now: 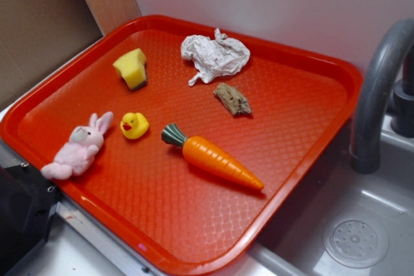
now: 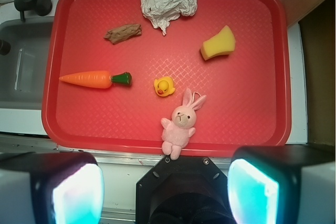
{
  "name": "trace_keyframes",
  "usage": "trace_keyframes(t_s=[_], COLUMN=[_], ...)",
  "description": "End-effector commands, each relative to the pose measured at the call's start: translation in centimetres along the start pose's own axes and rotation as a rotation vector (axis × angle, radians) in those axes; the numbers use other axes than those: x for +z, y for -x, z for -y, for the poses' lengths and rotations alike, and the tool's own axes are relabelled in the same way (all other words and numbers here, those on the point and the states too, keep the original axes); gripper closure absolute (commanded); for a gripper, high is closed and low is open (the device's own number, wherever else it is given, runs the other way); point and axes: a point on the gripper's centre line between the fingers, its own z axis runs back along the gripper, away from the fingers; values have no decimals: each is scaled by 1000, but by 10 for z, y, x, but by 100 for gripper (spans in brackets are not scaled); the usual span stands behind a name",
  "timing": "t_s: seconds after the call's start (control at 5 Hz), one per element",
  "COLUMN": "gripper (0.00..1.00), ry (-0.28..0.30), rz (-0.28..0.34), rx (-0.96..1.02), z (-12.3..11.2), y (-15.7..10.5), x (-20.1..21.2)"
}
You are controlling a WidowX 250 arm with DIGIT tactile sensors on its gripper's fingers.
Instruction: Grab the wood chip.
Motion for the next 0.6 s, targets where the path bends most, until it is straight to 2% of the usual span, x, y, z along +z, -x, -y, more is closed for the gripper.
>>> trace_keyframes(t_s=[0.0, 0.2, 0.4], gripper=[0, 0, 0], ry=[0, -50, -61], rz=[0, 75, 138], rx=[0, 45, 241], z=[0, 38, 70], y=[0, -32, -62], x=[0, -16, -42])
